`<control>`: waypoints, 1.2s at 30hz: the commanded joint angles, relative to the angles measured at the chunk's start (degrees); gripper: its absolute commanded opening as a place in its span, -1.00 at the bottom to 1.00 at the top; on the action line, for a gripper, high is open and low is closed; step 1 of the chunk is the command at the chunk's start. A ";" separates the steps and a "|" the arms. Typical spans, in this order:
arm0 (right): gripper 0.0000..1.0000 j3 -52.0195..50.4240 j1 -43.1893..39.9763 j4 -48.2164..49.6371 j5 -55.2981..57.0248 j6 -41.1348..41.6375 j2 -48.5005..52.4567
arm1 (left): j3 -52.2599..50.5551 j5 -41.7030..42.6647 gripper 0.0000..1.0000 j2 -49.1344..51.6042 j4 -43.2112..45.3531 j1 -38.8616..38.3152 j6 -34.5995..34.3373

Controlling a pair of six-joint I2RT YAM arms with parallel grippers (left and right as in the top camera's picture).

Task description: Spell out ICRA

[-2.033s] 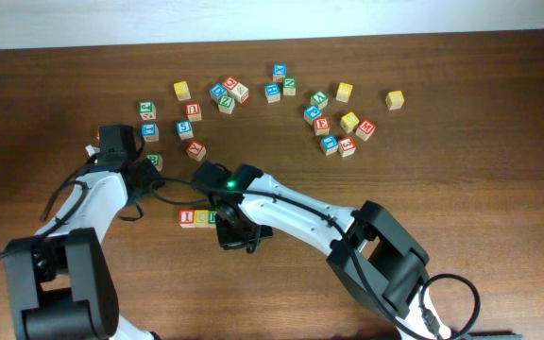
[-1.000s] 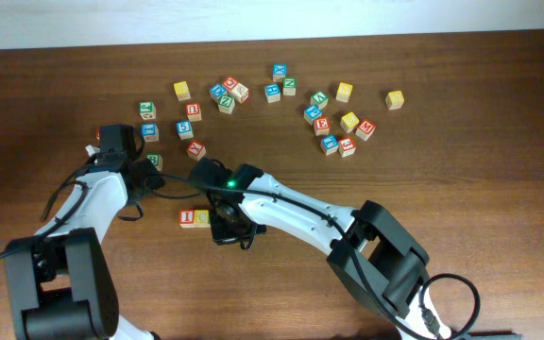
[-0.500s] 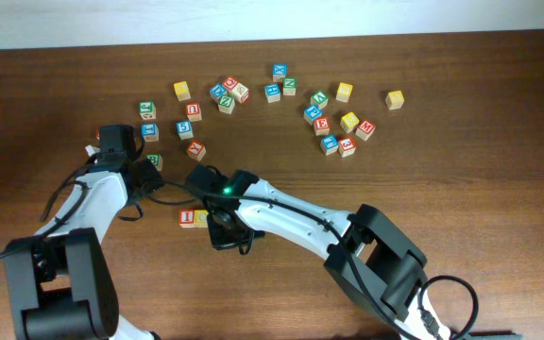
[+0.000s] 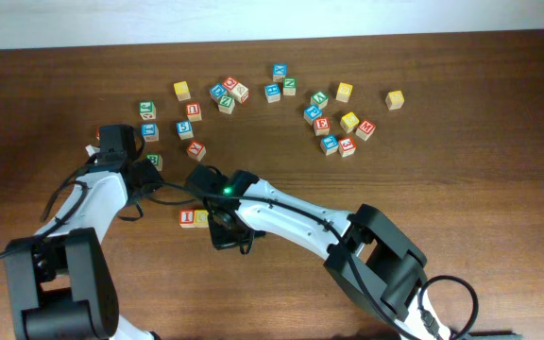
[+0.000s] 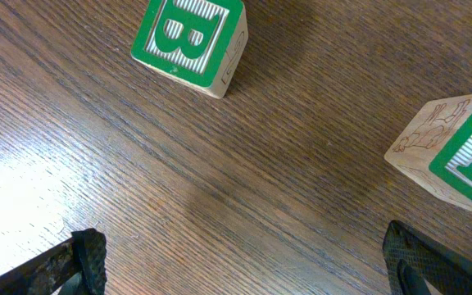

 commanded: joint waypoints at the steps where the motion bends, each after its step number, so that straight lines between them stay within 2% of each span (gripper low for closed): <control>1: -0.89 -0.52 0.09 -0.02 1.75 -0.42 0.22 | 0.57 0.02 0.98 0.46 -0.07 0.09 -0.11; 28: -0.86 -3.65 0.31 6.10 2.23 1.14 0.22 | 0.57 0.02 0.98 0.46 -0.07 0.09 -0.11; 30: -0.79 -3.65 0.31 6.69 2.23 1.11 0.22 | 0.57 0.02 0.98 0.46 -0.07 0.09 -0.11; 36: -0.78 -3.65 0.31 7.10 2.25 1.11 0.22 | 0.57 0.02 0.98 0.46 -0.07 0.09 -0.11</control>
